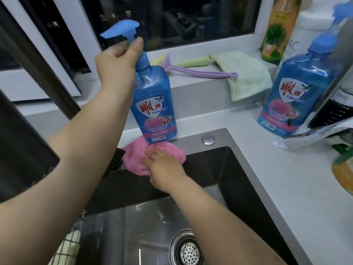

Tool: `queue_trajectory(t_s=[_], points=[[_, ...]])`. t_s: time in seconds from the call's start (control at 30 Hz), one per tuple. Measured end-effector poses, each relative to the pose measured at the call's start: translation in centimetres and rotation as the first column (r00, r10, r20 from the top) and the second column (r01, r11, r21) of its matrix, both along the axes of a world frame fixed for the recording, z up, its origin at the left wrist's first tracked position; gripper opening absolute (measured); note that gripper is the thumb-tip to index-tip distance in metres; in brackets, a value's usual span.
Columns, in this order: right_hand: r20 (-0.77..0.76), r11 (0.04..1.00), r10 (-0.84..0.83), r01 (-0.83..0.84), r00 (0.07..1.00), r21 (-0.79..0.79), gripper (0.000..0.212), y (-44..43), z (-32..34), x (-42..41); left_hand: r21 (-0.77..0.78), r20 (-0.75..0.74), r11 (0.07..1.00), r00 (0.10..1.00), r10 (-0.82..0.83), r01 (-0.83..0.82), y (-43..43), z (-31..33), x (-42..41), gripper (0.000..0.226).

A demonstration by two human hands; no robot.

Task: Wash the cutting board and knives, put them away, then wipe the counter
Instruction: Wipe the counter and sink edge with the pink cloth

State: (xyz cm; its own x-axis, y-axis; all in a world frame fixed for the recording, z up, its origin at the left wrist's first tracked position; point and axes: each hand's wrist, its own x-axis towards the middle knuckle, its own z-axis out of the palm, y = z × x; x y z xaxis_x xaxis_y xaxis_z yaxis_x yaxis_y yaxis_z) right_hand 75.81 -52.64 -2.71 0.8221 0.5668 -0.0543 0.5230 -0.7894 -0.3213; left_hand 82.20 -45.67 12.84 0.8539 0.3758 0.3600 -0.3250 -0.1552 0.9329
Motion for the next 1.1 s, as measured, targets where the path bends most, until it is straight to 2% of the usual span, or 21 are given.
queue_trajectory(t_s=[0.07,0.17,0.27,0.37,0.47,0.53,0.63,0.67,0.73,0.77,0.83,0.9,1.0,1.1], points=[[-0.009,0.997,-0.013,0.012,1.0,-0.074,0.053,-1.5,0.3,0.8,0.02,0.007,1.0,1.0,-0.001,0.001,0.0,0.1,0.2,0.022],[-0.12,0.97,-0.194,0.172,0.974,-0.17,0.048,-4.7,1.3,2.5,0.015,-0.012,1.0,1.0,0.022,-0.022,0.3,-0.1,0.7,0.022],[-0.117,0.934,-0.346,0.331,0.931,-0.134,0.037,-9.3,1.9,3.0,0.031,-0.022,0.999,0.999,0.039,-0.038,0.7,-1.1,1.3,0.025],[-0.106,0.871,-0.488,0.478,0.866,-0.109,0.036,-13.5,2.2,2.5,0.073,-0.026,0.996,0.999,0.045,-0.043,0.6,-1.8,2.0,0.028],[-0.117,0.819,-0.572,0.573,0.812,-0.026,0.035,-17.0,1.9,1.0,0.198,-0.017,0.979,0.998,0.055,-0.05,-0.1,-2.0,2.3,0.023],[-0.104,0.806,-0.582,0.589,0.806,0.052,0.041,-18.5,1.4,-0.8,0.305,0.003,0.95,0.997,0.072,-0.069,-0.4,-2.4,2.4,0.021],[-0.124,0.787,-0.594,0.606,0.794,0.112,0.046,-19.4,1.2,-4.4,0.428,-0.083,0.9,0.988,0.127,-0.08,-0.6,-2.9,1.7,0.046],[-0.142,0.781,-0.597,0.612,0.79,0.125,0.047,-19.6,1.2,-5.9,0.505,-0.107,0.859,0.982,0.157,-0.083,-0.6,-3.1,1.3,0.051],[-0.179,0.764,-0.61,0.633,0.772,0.125,0.051,-19.8,1.3,-9.7,0.664,-0.084,0.738,0.97,0.228,-0.116,-0.7,-3.3,-0.1,0.06],[-0.192,0.755,-0.623,0.647,0.759,0.109,0.06,-19.8,1.3,-11.9,0.708,-0.065,0.694,0.966,0.25,-0.132,-0.7,-3.4,-1.0,0.063],[-0.187,0.74,-0.656,0.672,0.731,0.033,0.076,-19.5,1.3,-16.1,0.746,-0.062,0.654,0.964,0.258,-0.127,-0.8,-3.7,-3.1,0.067],[-0.142,0.719,-0.694,0.69,0.706,-0.084,0.069,-19.1,1.5,-18.4,0.773,-0.07,0.629,0.975,0.213,-0.082,-1.0,-4.1,-5.3,0.067],[-0.003,0.674,-0.729,0.716,0.685,-0.179,0.063,-19.1,1.9,-17.0,0.808,-0.085,0.586,0.996,0.007,0.065,-2.3,-5.2,-9.6,0.057],[0.011,0.711,-0.691,0.682,0.723,-0.171,0.062,-19.4,1.3,-14.6,0.768,-0.274,0.535,0.936,-0.222,0.352,-3.6,-6.9,-15.1,0.041]])
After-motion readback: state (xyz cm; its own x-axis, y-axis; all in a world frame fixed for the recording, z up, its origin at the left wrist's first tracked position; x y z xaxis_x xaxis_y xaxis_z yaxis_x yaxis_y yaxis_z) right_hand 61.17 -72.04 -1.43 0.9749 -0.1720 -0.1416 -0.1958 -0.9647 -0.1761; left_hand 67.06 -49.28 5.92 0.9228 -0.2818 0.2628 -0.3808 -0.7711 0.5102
